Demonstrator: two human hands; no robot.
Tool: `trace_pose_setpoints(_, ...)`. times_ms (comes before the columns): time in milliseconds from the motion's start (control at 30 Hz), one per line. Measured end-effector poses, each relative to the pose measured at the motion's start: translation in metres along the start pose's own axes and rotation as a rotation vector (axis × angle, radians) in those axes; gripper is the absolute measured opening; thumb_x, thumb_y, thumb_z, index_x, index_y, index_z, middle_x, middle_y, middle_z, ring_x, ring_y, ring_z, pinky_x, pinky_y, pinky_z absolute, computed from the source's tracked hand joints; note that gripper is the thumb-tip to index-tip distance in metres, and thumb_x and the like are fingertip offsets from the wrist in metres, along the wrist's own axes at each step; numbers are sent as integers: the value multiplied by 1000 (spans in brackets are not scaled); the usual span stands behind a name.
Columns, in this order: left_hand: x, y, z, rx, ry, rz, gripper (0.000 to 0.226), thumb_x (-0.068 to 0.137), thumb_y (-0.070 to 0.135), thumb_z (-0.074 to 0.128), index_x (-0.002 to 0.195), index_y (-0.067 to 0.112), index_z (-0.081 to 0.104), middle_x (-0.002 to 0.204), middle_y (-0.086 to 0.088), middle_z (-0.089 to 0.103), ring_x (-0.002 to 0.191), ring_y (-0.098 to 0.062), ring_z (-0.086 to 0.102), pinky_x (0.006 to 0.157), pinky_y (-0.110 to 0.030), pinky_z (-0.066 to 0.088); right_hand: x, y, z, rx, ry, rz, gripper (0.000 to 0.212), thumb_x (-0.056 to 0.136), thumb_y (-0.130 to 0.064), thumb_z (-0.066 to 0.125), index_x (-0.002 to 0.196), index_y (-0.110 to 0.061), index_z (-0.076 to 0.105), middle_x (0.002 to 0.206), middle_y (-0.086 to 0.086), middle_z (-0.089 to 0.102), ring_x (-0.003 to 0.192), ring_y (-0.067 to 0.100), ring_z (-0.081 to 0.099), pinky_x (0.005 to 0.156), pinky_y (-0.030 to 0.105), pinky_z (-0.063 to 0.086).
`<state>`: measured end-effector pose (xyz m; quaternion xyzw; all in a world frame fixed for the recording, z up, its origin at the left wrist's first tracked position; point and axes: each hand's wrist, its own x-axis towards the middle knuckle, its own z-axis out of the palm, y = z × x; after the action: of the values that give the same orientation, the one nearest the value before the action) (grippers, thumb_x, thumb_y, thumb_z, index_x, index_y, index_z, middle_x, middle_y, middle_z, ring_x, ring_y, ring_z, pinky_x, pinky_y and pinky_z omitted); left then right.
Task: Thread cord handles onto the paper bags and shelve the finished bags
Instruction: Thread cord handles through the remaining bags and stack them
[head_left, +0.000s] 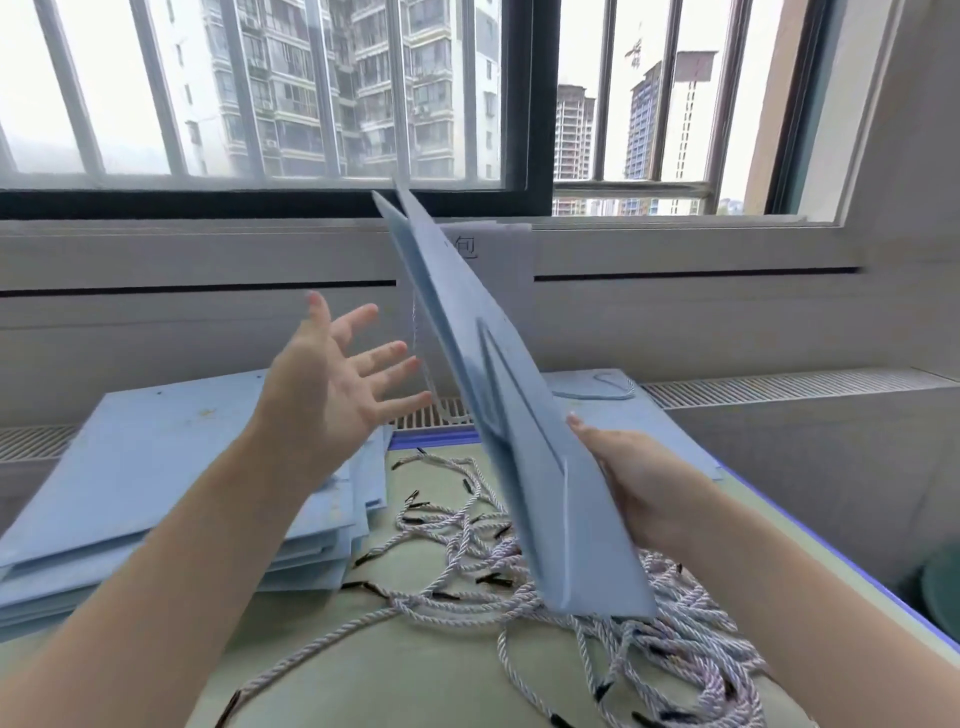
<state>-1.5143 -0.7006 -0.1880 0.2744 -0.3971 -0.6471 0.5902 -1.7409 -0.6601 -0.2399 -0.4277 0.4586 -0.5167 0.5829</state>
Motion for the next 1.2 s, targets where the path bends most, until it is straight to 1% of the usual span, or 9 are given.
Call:
trace_pose_setpoints(67, -7, 13, -4, -7, -67, -39, 75, 94, 63, 14, 126, 10, 56, 113, -21, 66, 98, -36, 67, 65, -47, 58, 1, -3, -8, -4, 16, -28, 31, 96, -22, 49, 84, 1, 66, 66, 10, 71, 52, 18, 67, 45, 23, 52)
trace_pose_setpoints(200, -15, 25, -12, 171, -122, -116, 79, 89, 69, 22, 115, 9, 66, 114, -11, 69, 102, -28, 67, 83, -39, 56, 2, -5, -11, -239, 87, -48, 30, 97, -24, 51, 85, 0, 65, 71, 12, 70, 55, 20, 65, 52, 29, 54)
trace_pose_setpoints(300, -12, 24, -16, 449, -13, -153, 40, 96, 38, 46, 111, 6, 64, 89, -5, 74, 72, -19, 72, 55, -30, 58, -1, -12, -11, -479, 76, -86, 29, 98, -26, 50, 94, -4, 67, 89, 13, 71, 72, 23, 65, 65, 33, 53)
trace_pose_setpoints(400, -5, 16, -20, 643, 88, -99, 21, 96, 7, 49, 113, 1, 60, 90, -10, 72, 64, -17, 71, 50, -28, 57, 0, -11, -13, -850, 83, -120, 26, 99, -17, 43, 85, -9, 62, 78, 5, 68, 63, 16, 60, 55, 23, 51)
trace_pose_setpoints(533, -1, 6, -22, 711, 88, -125, 15, 95, 1, 46, 93, 0, 61, 74, -10, 71, 51, -17, 68, 41, -25, 52, 9, -1, -25, -1405, 144, -102, 12, 92, -22, 52, 96, -17, 63, 99, 2, 67, 91, 20, 60, 81, 30, 50)
trace_pose_setpoints(633, 0, 3, -24, 753, 67, -173, 16, 95, 1, 47, 92, 0, 63, 71, -8, 73, 55, -19, 69, 44, -26, 54, 12, 7, -32, -1622, 116, 13, 31, 88, -31, 60, 111, -11, 57, 110, 5, 62, 101, 24, 57, 86, 35, 49)
trace_pose_setpoints(833, 2, 0, -24, 844, 161, -220, 16, 91, 0, 50, 99, -4, 64, 92, -17, 71, 63, -26, 69, 57, -34, 58, 10, 9, -33, -1606, 60, 26, 19, 89, -29, 60, 98, -12, 62, 97, 6, 67, 81, 21, 58, 54, 23, 41)
trace_pose_setpoints(1033, 1, -3, -22, 840, 217, -228, 23, 91, -3, 48, 109, -9, 60, 102, -24, 68, 75, -32, 67, 67, -38, 54, 2, 3, -30, -1658, -106, 47, 19, 92, -26, 57, 105, -14, 63, 108, 2, 65, 89, 18, 58, 58, 17, 37)
trace_pose_setpoints(1200, 2, -5, -21, 809, 264, -189, 17, 91, -5, 49, 105, -1, 58, 101, -20, 65, 76, -32, 64, 64, -39, 55, 12, 3, -34, -1461, 138, -142, 11, 94, -27, 53, 86, -19, 53, 90, -1, 61, 80, 19, 54, 67, 29, 43)
